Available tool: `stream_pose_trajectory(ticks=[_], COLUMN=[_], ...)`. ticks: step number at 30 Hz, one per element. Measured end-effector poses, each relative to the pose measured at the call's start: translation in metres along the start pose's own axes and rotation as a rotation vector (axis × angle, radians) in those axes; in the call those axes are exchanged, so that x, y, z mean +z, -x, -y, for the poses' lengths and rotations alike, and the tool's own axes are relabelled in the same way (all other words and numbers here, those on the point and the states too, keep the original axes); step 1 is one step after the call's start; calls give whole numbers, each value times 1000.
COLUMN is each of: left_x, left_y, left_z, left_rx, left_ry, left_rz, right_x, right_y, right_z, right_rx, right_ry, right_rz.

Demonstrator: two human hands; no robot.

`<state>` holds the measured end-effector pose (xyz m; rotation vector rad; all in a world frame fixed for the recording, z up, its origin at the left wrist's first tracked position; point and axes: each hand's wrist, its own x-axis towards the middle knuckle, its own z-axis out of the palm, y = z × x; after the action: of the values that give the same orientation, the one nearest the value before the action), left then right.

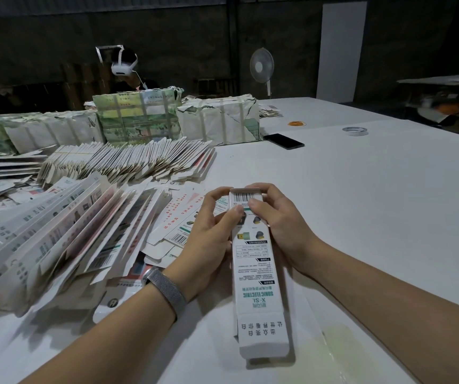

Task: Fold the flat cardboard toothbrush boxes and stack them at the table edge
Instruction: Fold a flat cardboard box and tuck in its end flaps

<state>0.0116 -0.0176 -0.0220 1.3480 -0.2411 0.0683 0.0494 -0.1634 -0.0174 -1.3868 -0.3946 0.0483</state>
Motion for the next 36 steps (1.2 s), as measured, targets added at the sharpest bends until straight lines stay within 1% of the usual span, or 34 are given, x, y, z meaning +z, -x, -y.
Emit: stream_pose_trajectory(ticks=[7,12,17,27,31,36], left_x=[1,2,4,6,6,6], left_y=[1,2,3,1,2,2], left_z=[-1,-3,-4,-3,-5,-4], left_rx=[-3,6,-18,-20,-20,-28], left_ry=[-14,-47,-36,-132,-182,-182], left_rz=[5,38,108,65,90,104], right_x=[-2,-2,-5,-4,-4,-4], right_y=[0,2,0,-1,-1,-3], right_z=[3,8,11,7,6,9], right_rx=[6,43,84,101,103,131], right_ry=[8,-90,-85,-71,-98,-103], right_rz=[9,10,-67,-147,-182,-171])
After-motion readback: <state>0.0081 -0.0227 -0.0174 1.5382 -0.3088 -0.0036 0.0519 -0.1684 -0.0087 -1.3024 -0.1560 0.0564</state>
